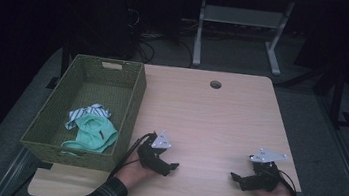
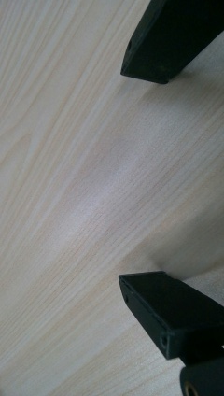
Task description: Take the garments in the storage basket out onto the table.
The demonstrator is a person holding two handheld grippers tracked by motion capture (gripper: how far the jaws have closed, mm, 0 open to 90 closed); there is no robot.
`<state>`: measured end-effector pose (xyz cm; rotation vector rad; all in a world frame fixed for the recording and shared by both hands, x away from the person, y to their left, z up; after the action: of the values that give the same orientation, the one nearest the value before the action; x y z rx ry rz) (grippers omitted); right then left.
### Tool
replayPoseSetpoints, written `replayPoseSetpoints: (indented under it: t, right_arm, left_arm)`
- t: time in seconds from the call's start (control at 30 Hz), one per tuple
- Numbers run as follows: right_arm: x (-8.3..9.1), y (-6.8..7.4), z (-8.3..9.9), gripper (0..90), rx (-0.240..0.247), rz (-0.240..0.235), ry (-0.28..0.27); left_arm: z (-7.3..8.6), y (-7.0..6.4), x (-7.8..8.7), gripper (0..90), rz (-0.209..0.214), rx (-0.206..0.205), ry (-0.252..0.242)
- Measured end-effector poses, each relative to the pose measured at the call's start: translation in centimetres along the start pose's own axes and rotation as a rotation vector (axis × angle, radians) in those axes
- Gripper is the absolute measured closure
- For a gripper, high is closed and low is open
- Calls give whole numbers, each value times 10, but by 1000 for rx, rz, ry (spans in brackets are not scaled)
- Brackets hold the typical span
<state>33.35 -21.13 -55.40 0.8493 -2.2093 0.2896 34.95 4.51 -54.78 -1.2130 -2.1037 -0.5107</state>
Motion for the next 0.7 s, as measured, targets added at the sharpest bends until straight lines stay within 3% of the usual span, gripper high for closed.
replayPoseSetpoints:
  t: [0.23,0.37,0.57,0.7]
  right_arm:
    - [0,0,0,19,-3,-1,2]
    - [0,0,0,19,-2,-1,1]
    - [0,0,0,19,-4,1,1]
    - [0,0,0,19,-6,2,1]
  left_arm:
    - [-1,0,-1,125,-2,6,1]
    - [0,3,2,127,-2,0,35]
    - [1,6,4,132,-3,31,53]
    - [0,6,3,132,-4,26,67]
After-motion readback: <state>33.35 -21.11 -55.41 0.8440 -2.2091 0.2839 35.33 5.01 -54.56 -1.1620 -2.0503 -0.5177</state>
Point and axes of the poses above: each handheld gripper's, and its own axes: x roughly backward along the jaws, z roughly out of its underside, y roughly to its left, the point moved 10 cm from there along -x, roughly forward along the jaws, and after that the axes turned 1 degree about -x, right-handed, at the moved point
